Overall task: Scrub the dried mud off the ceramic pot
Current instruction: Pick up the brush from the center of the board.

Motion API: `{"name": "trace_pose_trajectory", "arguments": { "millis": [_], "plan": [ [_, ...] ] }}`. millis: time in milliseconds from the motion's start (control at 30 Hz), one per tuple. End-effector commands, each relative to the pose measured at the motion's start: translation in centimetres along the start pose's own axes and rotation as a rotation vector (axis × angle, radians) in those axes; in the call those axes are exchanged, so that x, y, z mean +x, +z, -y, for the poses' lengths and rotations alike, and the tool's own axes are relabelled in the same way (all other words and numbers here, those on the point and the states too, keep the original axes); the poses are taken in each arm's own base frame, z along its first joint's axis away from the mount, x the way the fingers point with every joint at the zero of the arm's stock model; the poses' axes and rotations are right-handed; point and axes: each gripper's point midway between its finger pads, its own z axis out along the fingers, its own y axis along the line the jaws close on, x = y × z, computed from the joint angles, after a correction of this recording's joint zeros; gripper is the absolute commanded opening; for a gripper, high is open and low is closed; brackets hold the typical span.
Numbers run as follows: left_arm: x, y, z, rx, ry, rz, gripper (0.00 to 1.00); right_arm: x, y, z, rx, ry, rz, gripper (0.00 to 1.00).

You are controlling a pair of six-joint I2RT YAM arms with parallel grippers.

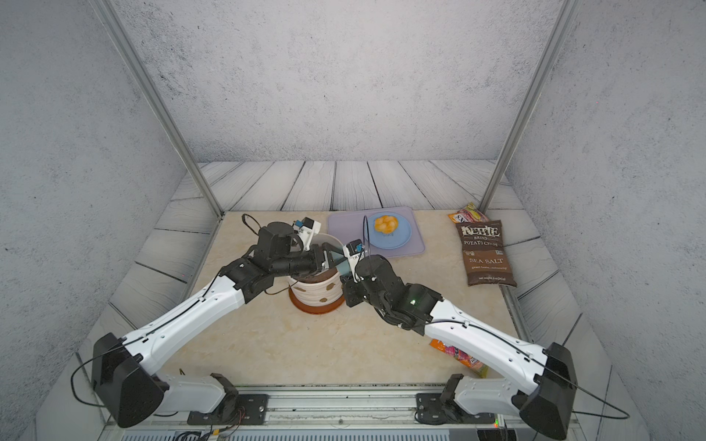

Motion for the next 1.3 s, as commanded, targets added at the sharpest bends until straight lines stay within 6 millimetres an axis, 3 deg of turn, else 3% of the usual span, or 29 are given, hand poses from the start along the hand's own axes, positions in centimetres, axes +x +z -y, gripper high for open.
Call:
{"name": "trace_pose_trajectory", "arguments": {
  "millis": [0, 100, 333, 533, 733, 900, 1067, 1267],
  "plan": [
    [-1.1, -0.1, 2.3, 0.073, 0.038, 0.021, 0.58, -0.6, -0.2, -0.7, -0.034, -0.025, -0.001, 0.02],
    [-1.0, -0.3, 2.3, 0.072, 0.04, 0.021, 0.43, -0.8, -0.2, -0.8, -0.04, -0.021, 0.004, 0.02],
    [-1.2, -0.8, 2.1, 0.065, 0.073, 0.042, 0.29, -0.8, -0.3, -0.9, -0.058, -0.006, 0.011, 0.03],
    [-2.3, -1.8, 2.5, 0.111, 0.071, 0.097, 0.2, -1.0, -0.6, -0.6, -0.05, 0.002, 0.025, 0.24],
    [-4.1, -3.3, 3.4, 0.161, 0.119, 0.145, 0.18, -1.9, -1.1, -0.6, -0.069, 0.058, 0.076, 0.51],
    [-6.4, -5.2, 4.2, 0.229, 0.157, 0.224, 0.18, -5.0, -3.2, -0.5, -0.132, 0.221, 0.26, 0.74],
    [-8.0, -6.7, 4.8, 0.278, 0.179, 0.3, 0.18, -7.7, -4.8, -1.1, -0.263, 0.413, 0.429, 0.78],
    [-9.1, -8.6, 7.3, 0.372, 0.196, 0.378, 0.18, -8.6, -4.7, -1.8, -0.43, 0.627, 0.502, 0.78]
  ]
}}
